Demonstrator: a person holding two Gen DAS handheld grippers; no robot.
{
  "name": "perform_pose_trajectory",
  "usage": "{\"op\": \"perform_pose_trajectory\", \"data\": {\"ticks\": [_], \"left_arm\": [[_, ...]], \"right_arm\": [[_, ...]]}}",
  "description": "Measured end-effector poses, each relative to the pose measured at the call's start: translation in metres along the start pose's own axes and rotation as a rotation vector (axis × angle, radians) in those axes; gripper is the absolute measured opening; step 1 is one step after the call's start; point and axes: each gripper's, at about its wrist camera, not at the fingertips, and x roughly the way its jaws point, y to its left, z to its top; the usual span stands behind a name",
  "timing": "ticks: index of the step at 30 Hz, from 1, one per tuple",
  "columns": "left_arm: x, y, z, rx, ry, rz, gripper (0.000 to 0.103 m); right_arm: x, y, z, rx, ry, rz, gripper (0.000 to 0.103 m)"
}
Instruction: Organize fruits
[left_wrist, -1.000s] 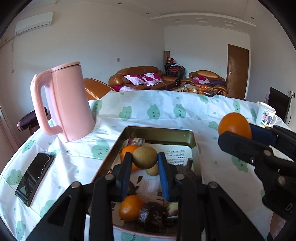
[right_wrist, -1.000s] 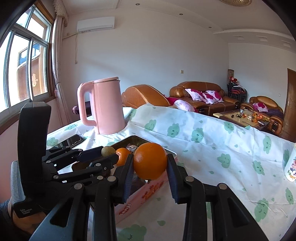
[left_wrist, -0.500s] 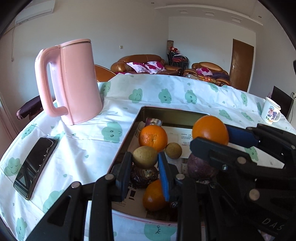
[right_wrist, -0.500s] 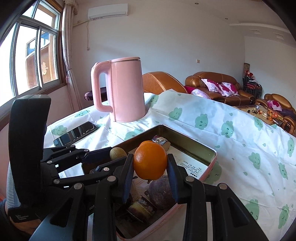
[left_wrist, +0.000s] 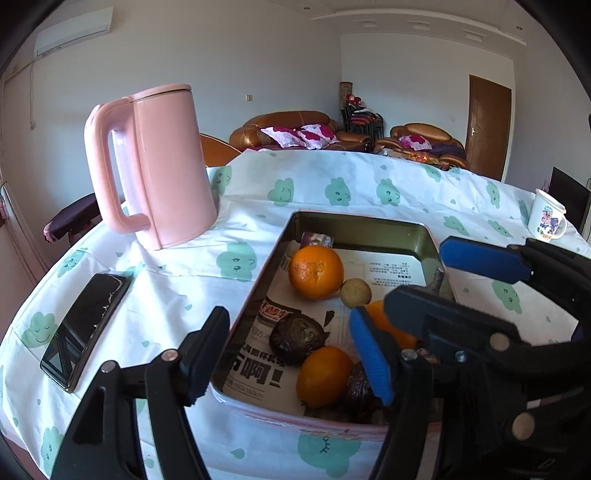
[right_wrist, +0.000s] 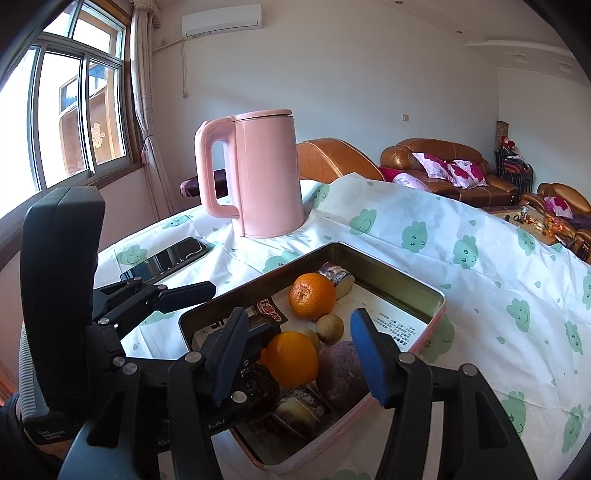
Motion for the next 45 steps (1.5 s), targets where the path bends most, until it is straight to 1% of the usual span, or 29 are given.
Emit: {"op": "perform_pose_trajectory", "data": {"ticks": [2, 10, 12, 14, 16, 18, 21, 34, 39, 45], "left_arm": [[-0.002, 0.002, 0.000, -0.008, -0.007, -0.003, 0.075], [-0.011, 0.001, 0.003, -0.015, -0.025, -0.004, 0.076], [-0.015, 0.001, 0.004, -0.019, -0.036, -0.007, 0.079], [-0.019, -0.001, 0.005, -0.021, -0.048, -0.005, 0.087], [-0.023, -0.003, 0.006, -0.021, -0.061, -0.009, 0.090], [-0.025, -0.005, 0.006, -0.017, -0.067, -0.013, 0.090], [-0.028, -0.009, 0.007, -0.014, -0.077, -0.013, 0.096], [-0.038, -0.023, 0.009, 0.008, -0.092, -0.027, 0.098], [-0.041, -0.029, 0.009, 0.015, -0.093, -0.033, 0.098], [-0.044, -0.035, 0.008, 0.029, -0.100, -0.043, 0.101]], "right_arm": [[-0.006, 0.000, 0.000, -0.001, -0.013, -0.010, 0.061], [-0.026, 0.001, -0.001, -0.005, -0.057, -0.042, 0.063], [-0.033, -0.002, -0.002, 0.002, -0.067, -0.057, 0.064], [-0.040, -0.005, -0.004, 0.005, -0.080, -0.093, 0.064], [-0.045, -0.009, -0.006, 0.018, -0.088, -0.122, 0.065], [-0.048, -0.013, -0.008, 0.035, -0.090, -0.135, 0.066], [-0.053, -0.019, -0.010, 0.049, -0.093, -0.165, 0.067], [-0.079, -0.035, -0.017, 0.092, -0.127, -0.215, 0.069], [-0.090, -0.039, -0.021, 0.108, -0.137, -0.239, 0.070], [-0.096, -0.046, -0.025, 0.135, -0.141, -0.258, 0.073]]}}
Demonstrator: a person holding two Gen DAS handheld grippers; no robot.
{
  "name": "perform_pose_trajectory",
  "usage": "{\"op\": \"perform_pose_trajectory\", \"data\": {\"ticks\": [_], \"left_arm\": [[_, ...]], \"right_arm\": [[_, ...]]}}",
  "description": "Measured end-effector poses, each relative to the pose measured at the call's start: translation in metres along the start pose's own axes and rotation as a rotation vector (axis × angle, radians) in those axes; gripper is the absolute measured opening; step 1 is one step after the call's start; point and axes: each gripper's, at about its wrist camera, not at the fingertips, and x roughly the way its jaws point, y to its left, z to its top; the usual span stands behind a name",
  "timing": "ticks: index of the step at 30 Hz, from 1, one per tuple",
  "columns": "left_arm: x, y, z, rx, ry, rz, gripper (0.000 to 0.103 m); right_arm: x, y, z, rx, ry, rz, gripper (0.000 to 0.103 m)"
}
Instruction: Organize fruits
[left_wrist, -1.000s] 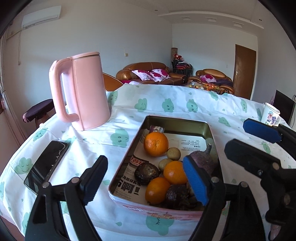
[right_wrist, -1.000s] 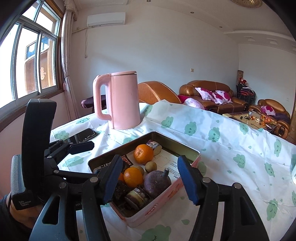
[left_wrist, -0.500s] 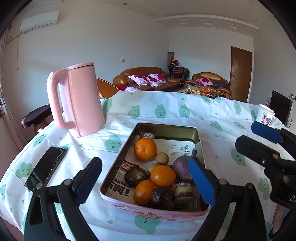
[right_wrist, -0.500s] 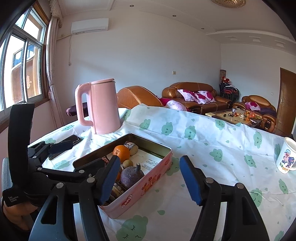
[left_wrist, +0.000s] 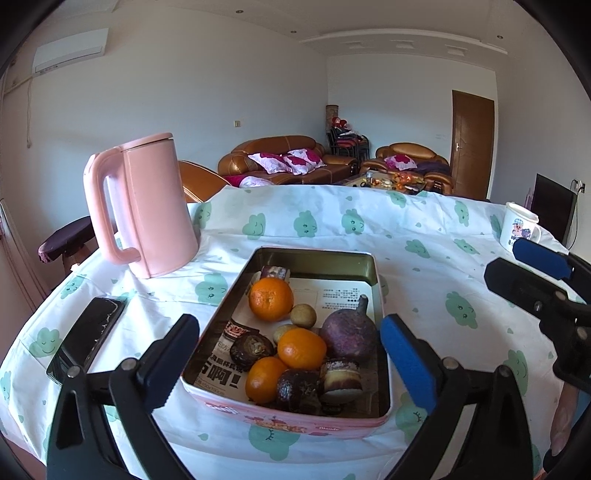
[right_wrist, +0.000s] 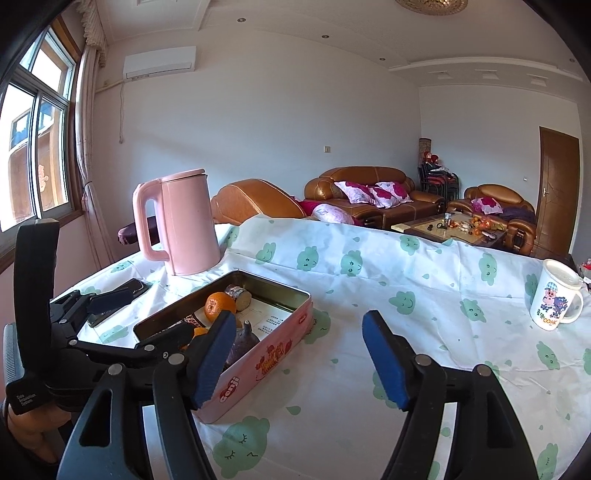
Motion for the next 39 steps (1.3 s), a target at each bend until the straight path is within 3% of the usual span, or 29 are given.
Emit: {"op": "perform_pose_trajectory", "data": {"ticks": [39], "left_arm": [[-0.019, -0.013, 0.007, 0.013, -0.042, -0.015, 0.103]], "right_arm": [[-0.024, -0.016, -0.003, 0.032, -0.036, -0.029, 0.073]]}}
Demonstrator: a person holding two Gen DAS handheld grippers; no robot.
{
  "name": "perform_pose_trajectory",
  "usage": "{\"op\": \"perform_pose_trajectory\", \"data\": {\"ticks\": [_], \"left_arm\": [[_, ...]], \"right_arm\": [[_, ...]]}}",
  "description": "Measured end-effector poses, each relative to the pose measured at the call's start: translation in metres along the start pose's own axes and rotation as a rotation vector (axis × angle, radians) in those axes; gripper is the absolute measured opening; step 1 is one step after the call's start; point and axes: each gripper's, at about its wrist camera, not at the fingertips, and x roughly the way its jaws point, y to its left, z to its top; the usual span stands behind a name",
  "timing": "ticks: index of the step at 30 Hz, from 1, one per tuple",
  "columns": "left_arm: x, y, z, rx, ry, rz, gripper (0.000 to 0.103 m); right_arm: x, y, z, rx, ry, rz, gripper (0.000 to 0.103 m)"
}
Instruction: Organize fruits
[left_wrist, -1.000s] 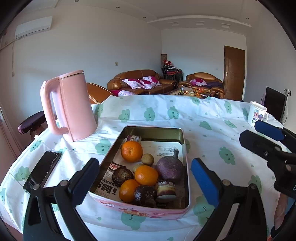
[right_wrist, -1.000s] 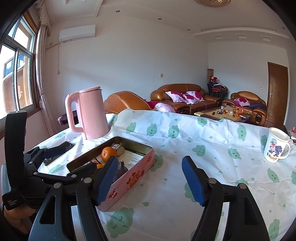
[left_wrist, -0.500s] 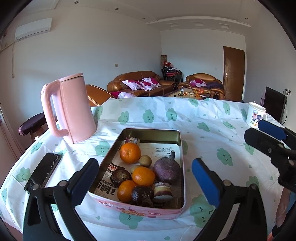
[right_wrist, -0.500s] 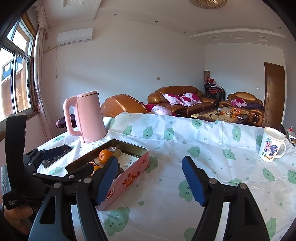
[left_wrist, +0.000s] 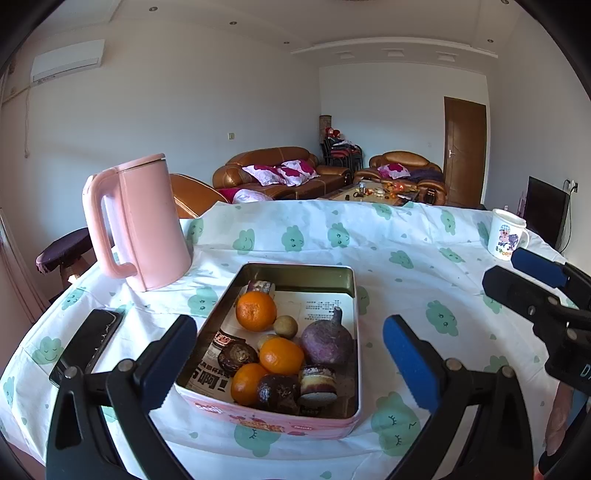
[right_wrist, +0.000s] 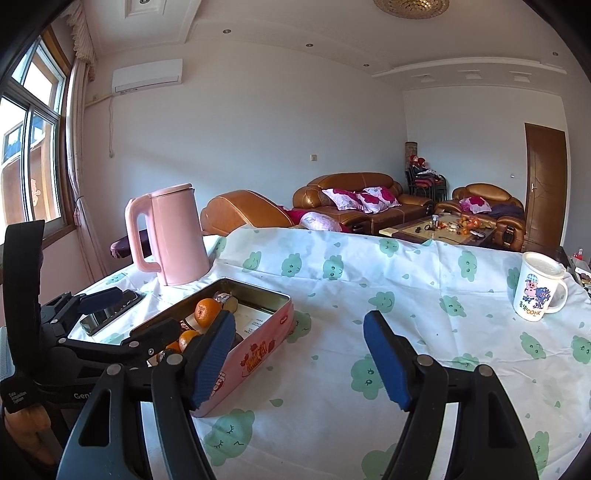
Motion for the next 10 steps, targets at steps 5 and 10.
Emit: {"op": "perform_pose_trajectory", "data": {"ticks": [5, 10], "left_arm": [[0.002, -0.002, -0.003, 0.011, 0.004, 0.001, 0.103], [0.002, -0.003, -0.004, 0.012, 0.002, 0.001, 0.103]], "right_arm": [[0.001, -0.002, -0.003, 0.000, 0.007, -0.008, 0.073], [0.001, -0.015, -0.007, 0.011, 0.022, -0.033, 0.073]]}}
